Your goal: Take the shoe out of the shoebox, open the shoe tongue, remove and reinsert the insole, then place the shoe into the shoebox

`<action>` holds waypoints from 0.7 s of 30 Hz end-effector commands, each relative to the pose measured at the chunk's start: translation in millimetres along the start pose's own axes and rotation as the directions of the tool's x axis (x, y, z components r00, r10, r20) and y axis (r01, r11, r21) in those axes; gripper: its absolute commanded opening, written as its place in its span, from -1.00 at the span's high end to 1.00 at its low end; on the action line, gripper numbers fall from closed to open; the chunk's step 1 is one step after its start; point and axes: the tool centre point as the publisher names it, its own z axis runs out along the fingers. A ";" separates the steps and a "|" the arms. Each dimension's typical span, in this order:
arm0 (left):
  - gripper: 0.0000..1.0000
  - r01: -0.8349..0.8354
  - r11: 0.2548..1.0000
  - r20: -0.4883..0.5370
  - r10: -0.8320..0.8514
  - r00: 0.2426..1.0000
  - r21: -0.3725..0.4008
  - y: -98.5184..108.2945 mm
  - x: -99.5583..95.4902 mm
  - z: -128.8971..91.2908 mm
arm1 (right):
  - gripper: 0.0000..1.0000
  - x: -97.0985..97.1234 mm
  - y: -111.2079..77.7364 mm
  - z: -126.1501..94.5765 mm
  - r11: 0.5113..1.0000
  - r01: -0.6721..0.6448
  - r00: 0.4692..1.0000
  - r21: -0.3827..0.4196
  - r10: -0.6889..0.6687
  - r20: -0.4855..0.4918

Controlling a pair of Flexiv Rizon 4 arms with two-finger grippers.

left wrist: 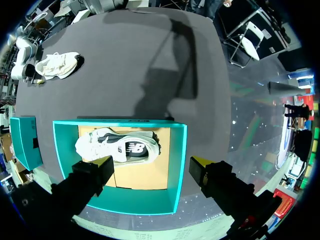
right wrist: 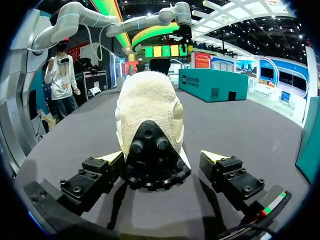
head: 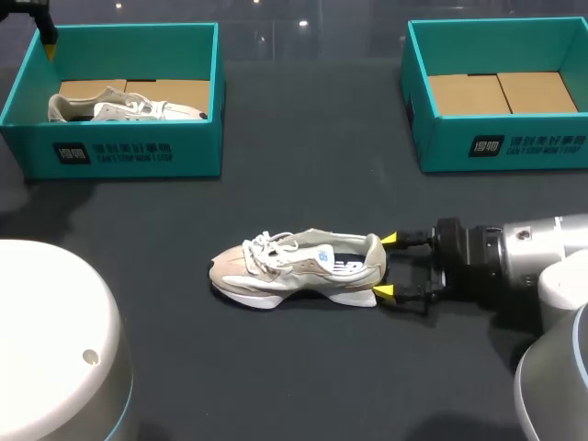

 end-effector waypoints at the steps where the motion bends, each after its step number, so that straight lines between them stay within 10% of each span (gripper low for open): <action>1: -1.00 -0.001 1.000 -0.001 0.001 1.000 0.000 0.2 0.2 -0.3 | -1.00 3.5 4.8 -1.1 1.000 -0.004 1.000 0.023 0.004 0.009; 21: -1.00 -0.001 1.000 -0.001 0.001 1.000 0.000 0.2 0.2 -0.3 | -1.00 9.3 12.6 6.2 1.000 0.015 1.000 0.012 -0.016 0.010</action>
